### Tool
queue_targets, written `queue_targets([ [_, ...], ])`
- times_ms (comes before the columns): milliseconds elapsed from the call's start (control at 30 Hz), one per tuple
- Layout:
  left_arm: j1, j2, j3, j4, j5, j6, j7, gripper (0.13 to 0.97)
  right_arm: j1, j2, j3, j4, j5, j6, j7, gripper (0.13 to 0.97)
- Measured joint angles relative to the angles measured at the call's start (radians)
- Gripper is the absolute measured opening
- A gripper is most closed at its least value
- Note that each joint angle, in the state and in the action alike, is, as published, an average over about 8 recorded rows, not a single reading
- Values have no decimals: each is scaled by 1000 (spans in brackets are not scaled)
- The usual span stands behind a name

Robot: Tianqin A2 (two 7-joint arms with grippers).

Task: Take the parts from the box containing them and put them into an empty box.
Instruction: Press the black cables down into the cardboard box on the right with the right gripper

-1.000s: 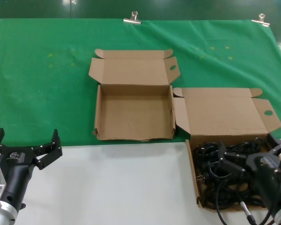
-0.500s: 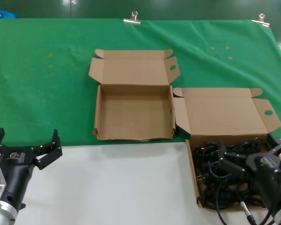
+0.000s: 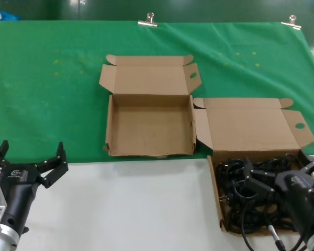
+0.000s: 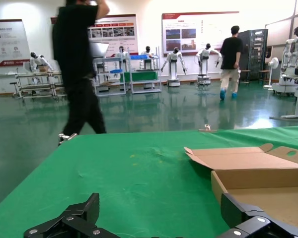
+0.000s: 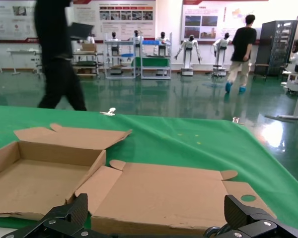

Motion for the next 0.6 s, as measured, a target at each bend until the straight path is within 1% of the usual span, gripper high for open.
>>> queue_targets([
  [33, 0, 0, 0, 0, 0, 0, 0, 886, -1, 3, -3, 1, 3, 3, 3, 966],
  [200, 0, 0, 0, 0, 0, 0, 0, 801, -1, 28, -28, 2, 15, 19, 13, 966],
  [300, 0, 0, 0, 0, 0, 0, 0, 751, 2, 60, -56, 3, 31, 33, 18, 966],
  [433, 0, 0, 0, 0, 0, 0, 0, 751, 14, 141, -113, 5, 72, 51, 30, 966],
  [600, 0, 0, 0, 0, 0, 0, 0, 626, 53, 289, -192, 6, 129, 44, 67, 966],
])
